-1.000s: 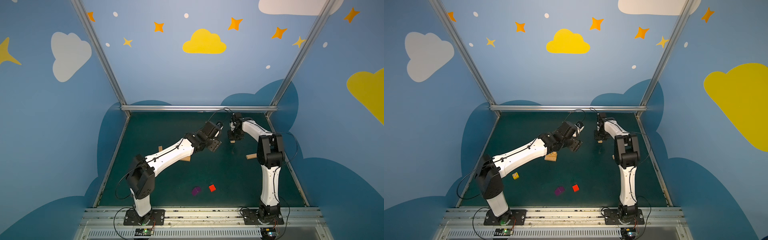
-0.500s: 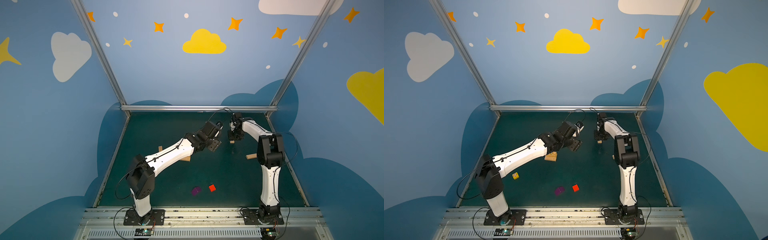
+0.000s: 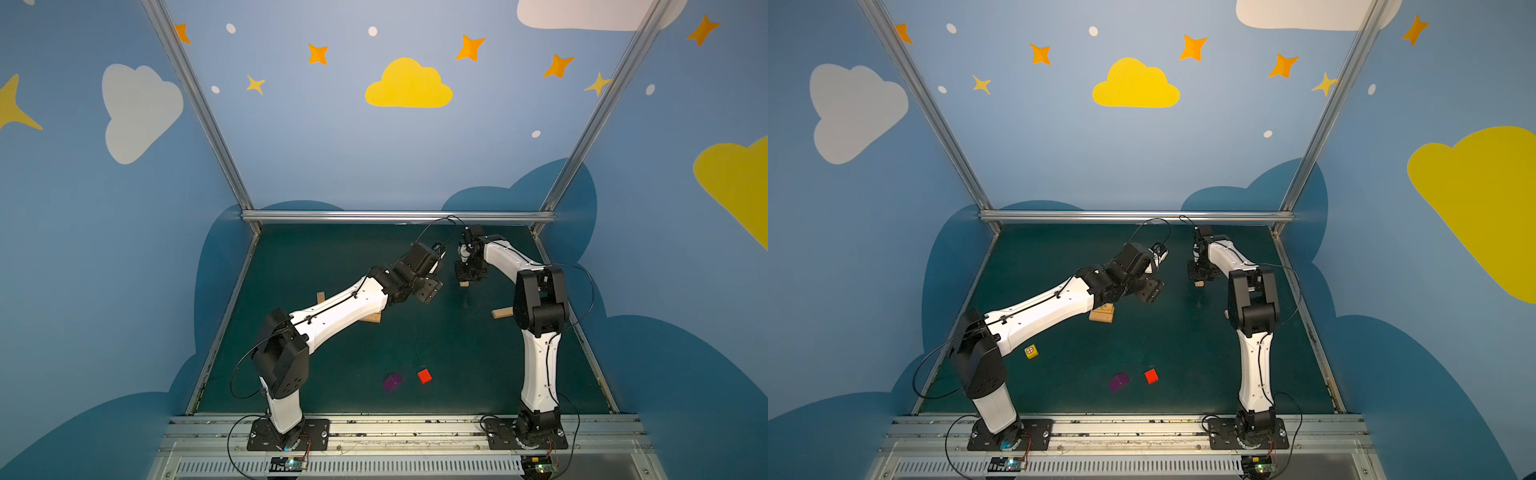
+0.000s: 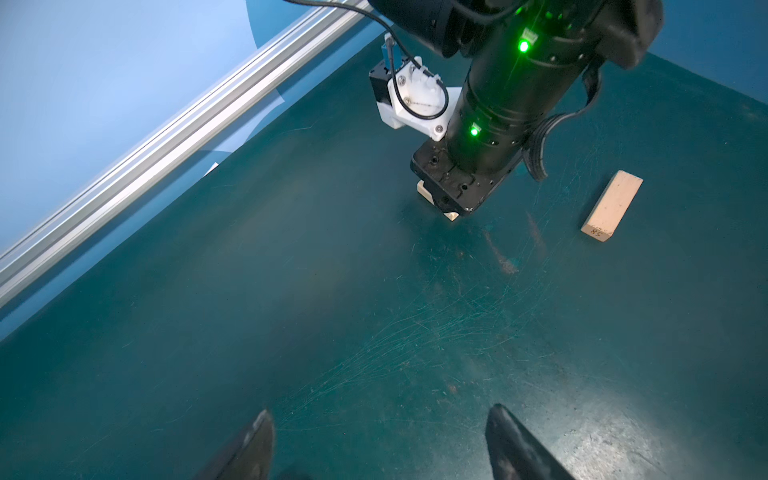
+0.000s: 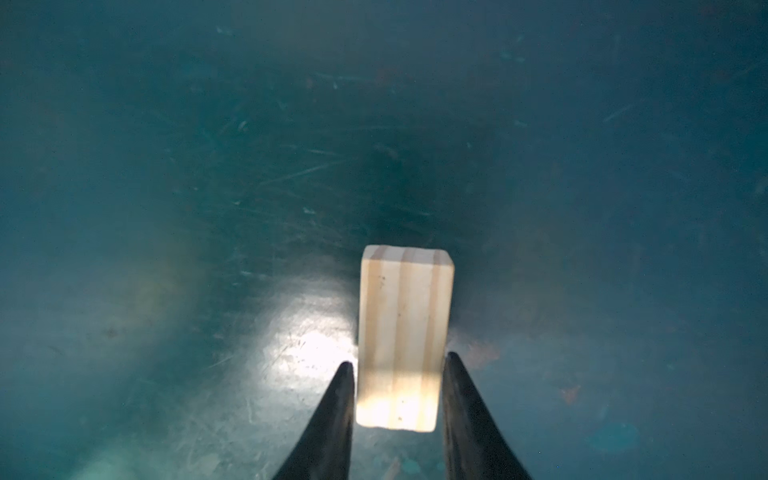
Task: Build the wood block tower
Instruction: 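Grasp another plain wooden block with the left gripper while the right gripper lifts its block, then carry both held blocks toward the table center, grippers meeting face to face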
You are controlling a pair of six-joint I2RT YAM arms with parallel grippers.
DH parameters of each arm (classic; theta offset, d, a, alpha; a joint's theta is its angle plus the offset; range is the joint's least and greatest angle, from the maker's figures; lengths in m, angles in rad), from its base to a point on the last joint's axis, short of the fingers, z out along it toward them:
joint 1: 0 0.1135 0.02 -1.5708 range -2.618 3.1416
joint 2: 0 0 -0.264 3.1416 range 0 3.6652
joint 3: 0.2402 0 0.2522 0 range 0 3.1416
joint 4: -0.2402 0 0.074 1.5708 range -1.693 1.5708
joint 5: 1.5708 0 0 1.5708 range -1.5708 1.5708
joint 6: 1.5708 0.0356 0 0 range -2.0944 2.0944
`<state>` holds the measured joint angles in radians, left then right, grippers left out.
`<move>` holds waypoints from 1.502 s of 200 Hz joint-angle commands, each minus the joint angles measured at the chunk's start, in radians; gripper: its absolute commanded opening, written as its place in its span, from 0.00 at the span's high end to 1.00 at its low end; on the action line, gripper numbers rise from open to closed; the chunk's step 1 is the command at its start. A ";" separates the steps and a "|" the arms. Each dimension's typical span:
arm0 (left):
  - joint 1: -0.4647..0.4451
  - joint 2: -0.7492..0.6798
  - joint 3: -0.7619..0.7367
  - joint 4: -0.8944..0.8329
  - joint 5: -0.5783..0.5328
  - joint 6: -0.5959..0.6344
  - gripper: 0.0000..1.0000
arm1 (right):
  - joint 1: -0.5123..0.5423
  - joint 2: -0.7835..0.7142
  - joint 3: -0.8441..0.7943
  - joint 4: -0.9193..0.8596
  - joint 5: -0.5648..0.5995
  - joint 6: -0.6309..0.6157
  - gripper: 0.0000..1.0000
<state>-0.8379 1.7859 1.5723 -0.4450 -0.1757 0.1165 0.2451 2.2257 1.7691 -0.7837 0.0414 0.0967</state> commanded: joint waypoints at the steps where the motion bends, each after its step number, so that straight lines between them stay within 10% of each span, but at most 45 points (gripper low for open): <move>1: 0.000 -0.037 -0.011 0.011 -0.019 0.005 0.20 | 0.002 0.022 0.029 -0.028 -0.011 -0.005 0.71; 97: -0.005 -0.085 -0.066 0.067 -0.049 0.078 0.09 | 0.009 -0.109 -0.022 -0.032 -0.069 0.011 0.80; 233: -0.012 -0.515 -0.541 0.309 0.433 0.348 0.00 | 0.196 -0.861 -0.652 0.299 -0.719 0.156 0.80; 300: -0.045 -0.561 -0.557 0.263 0.349 0.398 0.03 | 0.301 -0.981 -0.708 0.282 -0.692 0.096 0.80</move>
<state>-0.8722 1.2434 1.0042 -0.1738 0.2161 0.4866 0.5205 1.2648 1.0664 -0.5095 -0.6483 0.2245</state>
